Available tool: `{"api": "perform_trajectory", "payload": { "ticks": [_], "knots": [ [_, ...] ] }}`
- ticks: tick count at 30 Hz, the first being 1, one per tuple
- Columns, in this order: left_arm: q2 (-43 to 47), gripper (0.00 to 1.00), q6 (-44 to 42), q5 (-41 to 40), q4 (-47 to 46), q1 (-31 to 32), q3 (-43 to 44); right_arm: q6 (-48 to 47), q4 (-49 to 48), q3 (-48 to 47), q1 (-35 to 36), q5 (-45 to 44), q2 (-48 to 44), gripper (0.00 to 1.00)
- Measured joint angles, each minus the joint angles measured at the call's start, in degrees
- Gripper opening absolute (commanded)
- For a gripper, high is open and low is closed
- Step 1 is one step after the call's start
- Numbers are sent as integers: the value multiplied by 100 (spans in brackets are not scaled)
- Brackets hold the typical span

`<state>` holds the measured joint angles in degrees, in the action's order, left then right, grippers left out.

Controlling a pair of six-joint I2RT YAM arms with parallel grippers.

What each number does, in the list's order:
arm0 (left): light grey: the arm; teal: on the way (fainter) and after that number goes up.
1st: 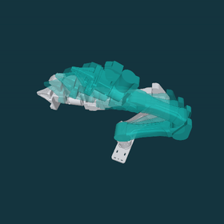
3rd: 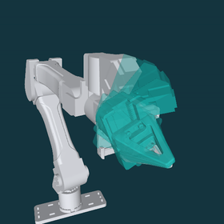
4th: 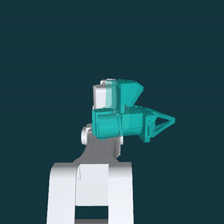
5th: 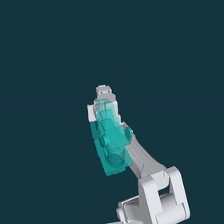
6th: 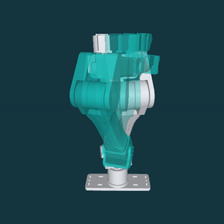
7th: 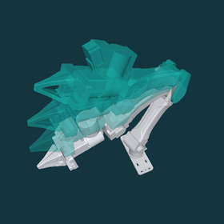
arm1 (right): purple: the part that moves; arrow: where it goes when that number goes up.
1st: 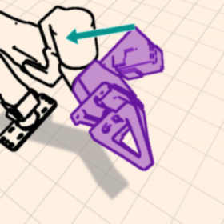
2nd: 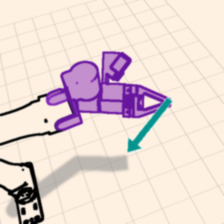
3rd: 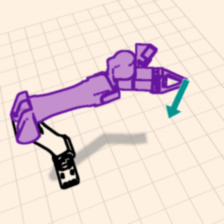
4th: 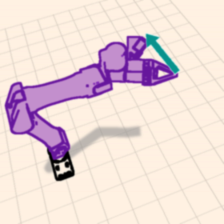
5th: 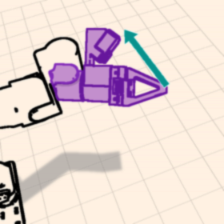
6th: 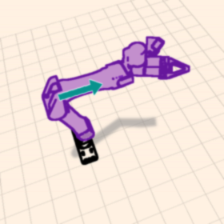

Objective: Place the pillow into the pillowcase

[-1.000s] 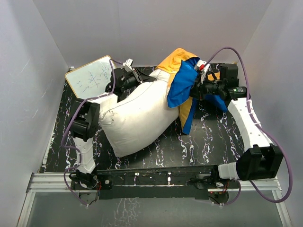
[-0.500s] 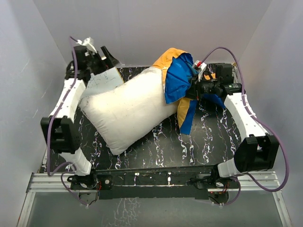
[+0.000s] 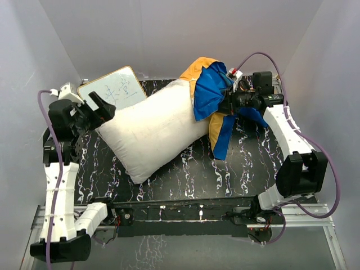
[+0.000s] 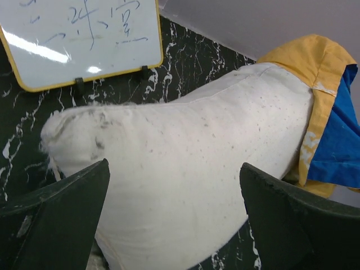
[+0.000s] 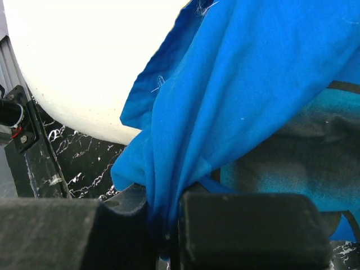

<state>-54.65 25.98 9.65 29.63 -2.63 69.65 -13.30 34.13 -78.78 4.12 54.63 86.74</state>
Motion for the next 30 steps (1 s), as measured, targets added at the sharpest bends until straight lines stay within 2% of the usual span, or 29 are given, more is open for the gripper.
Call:
{"api": "perform_trajectory", "payload": {
  "ticks": [3,8,12,15,16,17,18,19,20,21,23,26,30],
  "knots": [
    [142,97,387,-20,686,-31,160,11,-7,-103,55,-2,101,8],
    [-221,97,610,-13,1803,-28,498,26,-9,-111,118,-2,186,8],
    [46,97,579,96,1838,-31,-525,37,-42,-120,151,0,205,8],
    [295,94,535,529,1274,-31,-1775,24,-52,-173,227,-4,260,8],
    [308,90,555,695,949,-31,-2142,11,-39,-216,282,-9,293,8],
    [310,80,588,861,546,-24,-2474,-9,-22,-256,341,-11,317,8],
    [313,63,647,1012,105,-24,-2739,-13,7,-302,400,-11,337,8],
    [313,41,719,1143,-339,-24,-2929,-35,50,-382,503,-22,369,8],
    [304,29,787,1239,-664,-22,-3032,-66,83,-446,595,-39,396,8],
    [260,21,815,1394,-1106,-15,-3115,-114,138,-551,726,-55,437,8],
    [57,11,870,1650,-1799,15,-3128,-203,232,-817,1029,-81,551,8],
    [-527,2,962,2041,-2938,210,-3051,-306,264,-1316,1462,-131,741,8],
    [-1163,0,990,2229,-3705,990,-2625,-107,273,-2459,1808,-251,1130,8]
  ]
}}
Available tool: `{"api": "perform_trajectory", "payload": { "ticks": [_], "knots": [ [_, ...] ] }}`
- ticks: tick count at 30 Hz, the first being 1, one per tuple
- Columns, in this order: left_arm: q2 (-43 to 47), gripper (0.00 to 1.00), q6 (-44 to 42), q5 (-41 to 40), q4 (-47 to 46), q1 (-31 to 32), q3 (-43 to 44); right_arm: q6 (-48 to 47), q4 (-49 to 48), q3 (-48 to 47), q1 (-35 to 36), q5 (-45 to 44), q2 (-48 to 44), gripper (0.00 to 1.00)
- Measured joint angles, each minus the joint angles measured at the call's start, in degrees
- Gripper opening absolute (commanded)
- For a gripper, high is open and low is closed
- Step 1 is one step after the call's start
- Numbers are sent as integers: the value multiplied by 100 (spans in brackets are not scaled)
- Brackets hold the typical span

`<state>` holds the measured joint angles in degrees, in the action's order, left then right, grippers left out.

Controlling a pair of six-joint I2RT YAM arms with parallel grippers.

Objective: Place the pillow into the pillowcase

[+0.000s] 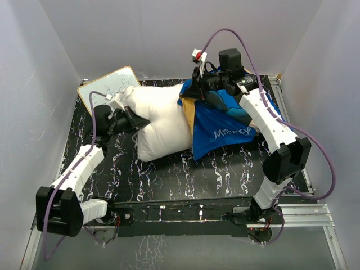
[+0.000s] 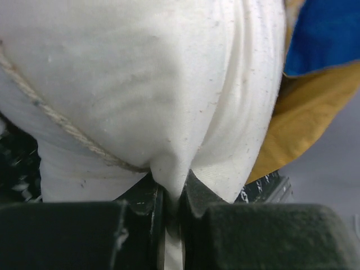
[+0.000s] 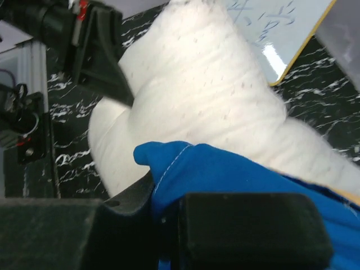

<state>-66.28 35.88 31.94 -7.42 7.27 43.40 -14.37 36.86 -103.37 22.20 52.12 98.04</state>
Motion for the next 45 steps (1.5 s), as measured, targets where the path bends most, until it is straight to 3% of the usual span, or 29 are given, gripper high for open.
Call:
{"api": "perform_trajectory", "payload": {
  "ticks": [6,12,14,16,19,21,25,27,33,39,45],
  "knots": [
    [-83,0,162,79,-752,883,273,332,-326,-188,-155,-715,118,8],
    [289,0,767,15,-1364,1016,-813,197,-118,463,-704,-1303,424,11],
    [293,0,942,-57,-1307,1023,-1043,66,68,459,-802,-1250,664,26],
    [267,2,1029,-166,-1117,1040,-1078,-101,269,452,-789,-1040,793,51],
    [188,22,1021,-437,-603,1051,-914,-509,601,422,-706,-706,743,76],
    [118,45,968,-636,-221,1056,-739,-831,793,417,-684,-595,555,88],
    [195,84,800,-1117,691,1060,-389,-1475,1043,730,-820,-479,-455,99],
    [382,97,632,-1399,1314,1064,-144,-1709,1128,1137,-1095,-474,-1329,100],
    [1178,97,42,-1932,2870,1069,1025,-1860,1235,2441,-1991,-787,-3082,100],
    [1137,97,177,-1110,3064,1106,1150,-1923,1423,4019,-2181,-1213,-3373,98],
    [839,97,249,-776,3095,1526,529,-1773,1086,5438,-2157,-1762,-3646,91]
  ]
}}
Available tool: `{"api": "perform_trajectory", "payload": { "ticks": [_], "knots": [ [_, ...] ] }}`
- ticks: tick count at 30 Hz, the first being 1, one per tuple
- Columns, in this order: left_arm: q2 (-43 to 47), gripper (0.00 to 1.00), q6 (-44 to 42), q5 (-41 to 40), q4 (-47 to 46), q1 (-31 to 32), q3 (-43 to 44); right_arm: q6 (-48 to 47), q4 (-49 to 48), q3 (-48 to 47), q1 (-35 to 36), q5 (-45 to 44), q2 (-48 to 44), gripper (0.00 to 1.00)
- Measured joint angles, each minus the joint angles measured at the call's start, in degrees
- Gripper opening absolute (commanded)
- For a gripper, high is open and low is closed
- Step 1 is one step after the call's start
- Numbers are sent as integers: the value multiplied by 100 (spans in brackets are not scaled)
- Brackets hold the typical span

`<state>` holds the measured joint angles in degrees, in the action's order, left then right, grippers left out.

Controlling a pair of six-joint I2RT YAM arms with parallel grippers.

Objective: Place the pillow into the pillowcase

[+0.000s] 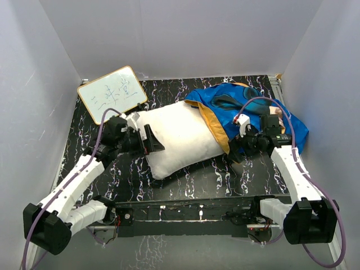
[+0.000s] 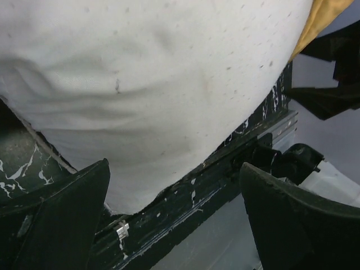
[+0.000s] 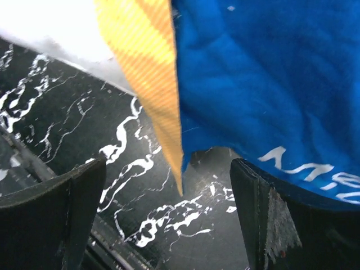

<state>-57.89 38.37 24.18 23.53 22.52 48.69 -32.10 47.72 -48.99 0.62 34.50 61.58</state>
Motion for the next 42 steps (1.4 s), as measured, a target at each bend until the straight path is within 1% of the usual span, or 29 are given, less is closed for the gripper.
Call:
{"api": "perform_trajectory", "payload": {
  "ticks": [4,5,6,8,9,10,11,13,14,15,16,17,18,20,21,23,24,26,28,30,34,36,37,38,39,41,42],
  "knots": [
    [-122,97,85,74,-457,319,-570,227,-579,122,221,-240,232,79],
    [-177,97,107,72,-605,391,-710,304,-752,122,293,-262,334,72],
    [-236,97,122,66,-769,457,-831,376,-903,122,354,-267,437,59],
    [-372,96,133,35,-997,549,-979,476,-1117,129,442,-251,601,24],
    [-450,94,127,15,-1132,590,-1021,529,-1191,131,470,-216,662,14],
    [-535,85,129,-7,-1255,623,-1034,553,-1237,131,498,-164,710,10],
    [-695,73,133,-35,-1478,651,-1036,590,-1233,114,527,-85,745,8],
    [-824,39,162,-22,-1674,669,-1047,544,-1080,-59,557,264,811,8],
    [-933,25,216,11,-1858,669,-1054,511,-962,-238,577,503,833,8],
    [-1058,14,262,74,-2065,669,-1051,511,-890,-459,601,761,839,8],
    [-1189,7,317,149,-2262,671,-1038,557,-894,-717,643,992,839,8],
    [-1327,2,356,234,-2422,673,-992,682,-962,-1038,715,1180,839,8],
    [-1458,0,387,315,-2524,682,-890,839,-1060,-1416,820,1314,870,8],
    [-1655,0,409,402,-2588,693,-586,1176,-1248,-2337,1117,1493,1086,8],
    [-1727,0,411,415,-2557,695,-345,1410,-1384,-2946,1311,1565,1314,8],
    [-1779,0,382,396,-2498,686,216,1888,-1882,-3963,1665,1716,1781,8],
    [-1777,0,363,380,-2452,682,514,2098,-2114,-4343,1803,1762,1982,8],
    [-1751,0,350,393,-2409,680,1058,2406,-2426,-4795,1965,1821,2260,8],
    [-1655,0,376,448,-2444,684,1318,2632,-2673,-4944,2031,1840,2437,8],
    [-1493,0,487,503,-2562,686,1292,2754,-2765,-4872,2046,1821,2514,8],
    [-1290,0,918,557,-3062,691,546,2706,-2804,-4301,2092,1373,2516,8],
    [-1285,2,1196,531,-3274,691,7,2492,-2675,-3939,2114,1005,2538,17],
    [-1296,5,1331,485,-3329,691,-273,2378,-2535,-3794,2114,841,2579,22],
    [-1303,10,1443,437,-3346,688,-529,2284,-2426,-3689,2105,730,2640,27],
    [-1311,17,1515,413,-3327,688,-702,2162,-2284,-3622,2076,673,2719,38],
    [-1316,33,1576,391,-3259,691,-870,1926,-1932,-3569,1993,730,2863,55],
    [-1311,46,1545,365,-3206,706,-872,1834,-1773,-3567,1939,813,2887,63]
  ]
}}
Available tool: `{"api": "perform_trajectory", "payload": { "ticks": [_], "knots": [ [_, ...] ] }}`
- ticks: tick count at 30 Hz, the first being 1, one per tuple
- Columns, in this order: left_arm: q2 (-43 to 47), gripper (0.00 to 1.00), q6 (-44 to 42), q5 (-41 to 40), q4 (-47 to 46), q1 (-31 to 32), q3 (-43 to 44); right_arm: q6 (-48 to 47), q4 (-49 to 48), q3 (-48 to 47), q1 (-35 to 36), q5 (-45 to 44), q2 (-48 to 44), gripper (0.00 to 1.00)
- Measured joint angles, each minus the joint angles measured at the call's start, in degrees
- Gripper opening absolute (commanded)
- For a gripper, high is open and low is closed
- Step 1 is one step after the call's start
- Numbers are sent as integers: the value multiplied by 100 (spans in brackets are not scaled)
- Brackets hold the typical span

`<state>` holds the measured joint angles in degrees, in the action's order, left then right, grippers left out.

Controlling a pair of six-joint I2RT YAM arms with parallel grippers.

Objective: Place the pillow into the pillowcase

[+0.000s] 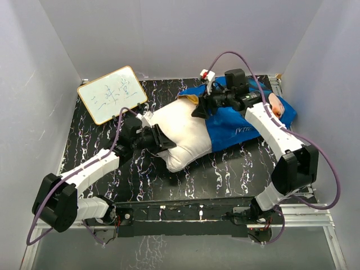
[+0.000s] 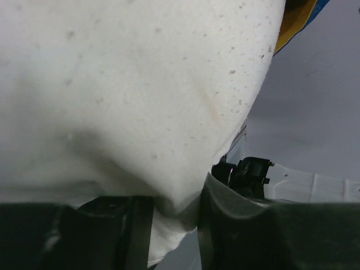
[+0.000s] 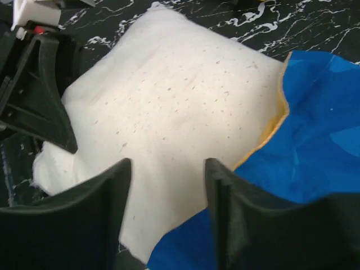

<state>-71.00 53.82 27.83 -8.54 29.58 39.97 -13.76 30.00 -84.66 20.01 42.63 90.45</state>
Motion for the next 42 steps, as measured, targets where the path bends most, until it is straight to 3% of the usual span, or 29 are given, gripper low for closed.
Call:
{"api": "perform_trajectory", "payload": {
  "ticks": [2,4,8,12,15,22,25,30,31,32,34,35,38,42],
  "knots": [
    [79,62,-153,-122,160,7,17,-271,291,0,-249,387,-17,75],
    [271,71,-409,-356,514,-7,94,-426,435,2,-647,837,-149,81],
    [804,75,-1200,-680,1290,-13,590,-557,485,153,-1816,1698,-713,89],
    [1180,76,-2291,-874,1993,57,1523,-422,286,769,-2892,2159,-1458,89],
    [1126,79,-3161,-1283,2492,516,2199,-319,210,1266,-3366,2343,-1781,89],
    [-376,97,-5709,-3307,3042,3209,3040,-232,299,1858,-3886,2380,-1792,89],
    [-1403,97,-6511,-4286,3106,3626,3187,-269,306,1858,-3919,2374,-1792,90],
    [-2966,97,-7396,-5993,3027,3751,3445,-337,341,1858,-3926,2374,-1784,89],
    [-3139,91,-7552,-6293,2949,3757,3442,-374,356,1858,-3926,2376,-1779,90],
    [-3244,78,-7659,-6505,2876,3762,3432,-404,376,1858,-3926,2376,-1773,89],
    [-3362,36,-7816,-6850,2649,3735,3375,-492,463,1858,-3926,2376,-1757,89],
    [-3362,22,-7842,-6935,2540,3698,3342,-573,529,1858,-3926,2374,-1746,89],
    [-3342,0,-7753,-6961,2323,3536,3342,-850,780,1858,-3926,2365,-1711,89],
    [-3338,0,-7444,-6585,2378,3268,3416,-1209,1161,1853,-3926,2343,-1685,89]
  ]
}}
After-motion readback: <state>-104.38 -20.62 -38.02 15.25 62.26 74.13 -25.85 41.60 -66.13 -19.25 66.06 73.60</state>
